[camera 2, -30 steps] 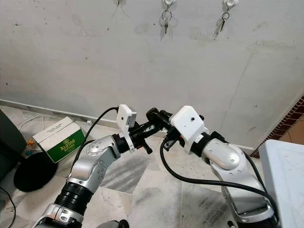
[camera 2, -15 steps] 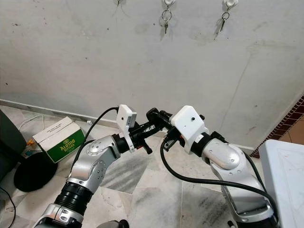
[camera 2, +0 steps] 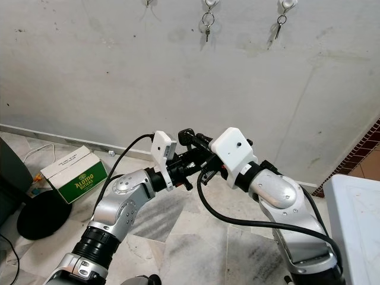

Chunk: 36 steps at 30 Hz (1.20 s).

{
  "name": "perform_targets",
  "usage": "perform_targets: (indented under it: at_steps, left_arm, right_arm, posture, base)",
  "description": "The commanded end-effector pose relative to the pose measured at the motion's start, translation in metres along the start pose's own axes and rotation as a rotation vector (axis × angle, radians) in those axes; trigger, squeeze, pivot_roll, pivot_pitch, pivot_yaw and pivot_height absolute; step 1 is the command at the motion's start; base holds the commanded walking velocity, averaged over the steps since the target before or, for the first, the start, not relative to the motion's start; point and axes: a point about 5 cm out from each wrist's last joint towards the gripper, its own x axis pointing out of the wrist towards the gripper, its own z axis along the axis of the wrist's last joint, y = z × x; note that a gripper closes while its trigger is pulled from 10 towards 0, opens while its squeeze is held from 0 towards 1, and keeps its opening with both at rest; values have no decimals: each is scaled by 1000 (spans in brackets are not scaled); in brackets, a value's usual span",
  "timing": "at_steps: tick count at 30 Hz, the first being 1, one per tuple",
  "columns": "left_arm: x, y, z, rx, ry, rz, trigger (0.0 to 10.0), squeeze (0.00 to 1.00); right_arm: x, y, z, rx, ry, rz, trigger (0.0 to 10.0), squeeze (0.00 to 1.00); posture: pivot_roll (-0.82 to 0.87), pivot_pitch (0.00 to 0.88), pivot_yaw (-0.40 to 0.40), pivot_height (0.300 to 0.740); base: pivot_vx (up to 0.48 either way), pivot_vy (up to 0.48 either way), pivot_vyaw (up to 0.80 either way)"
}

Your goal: Hang keys on a hook

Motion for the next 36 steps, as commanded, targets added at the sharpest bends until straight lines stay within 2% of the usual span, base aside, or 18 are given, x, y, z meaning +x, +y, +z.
perform_targets:
  at_steps: [1,8,15,19,31,34,36]
  left_arm:
    - [-1,2,2,17,7,16,10000,1000]
    - [-6,12,8,19,6,104,10000,1000]
    - [-13,7,9,15,4,94,10000,1000]
    - [-29,-2,3,13,32,96,10000,1000]
    - [-67,-12,-3,1,84,167,10000,1000]
    - [-78,-7,-2,5,104,207,10000,1000]
    - [-81,-5,-2,13,109,219,10000,1000]
  right_arm:
    - [1,-1,1,-7,-4,3,0,0]
    - [0,0,-5,-31,31,19,0,0]
    - [-2,-3,-10,-60,63,22,0,0]
    - [-7,-11,-28,-114,181,-8,0,0]
    - [-13,-25,-61,-253,388,-22,0,0]
    - [-20,-22,-74,-312,488,71,0,0]
    - [-24,-20,-80,-301,528,103,0,0]
  posture:
    - [-103,87,49,740]
    - [-101,89,49,740]
    - [-103,91,49,740]
    - [-94,96,46,740]
    - [-85,90,44,740]
    - [-85,90,44,740]
    - [-85,90,44,740]
  base:
    - [0,0,0]
    - [0,0,0]
    - [0,0,0]
    - [0,0,0]
    - [0,0,0]
    - [0,0,0]
    - [0,0,0]
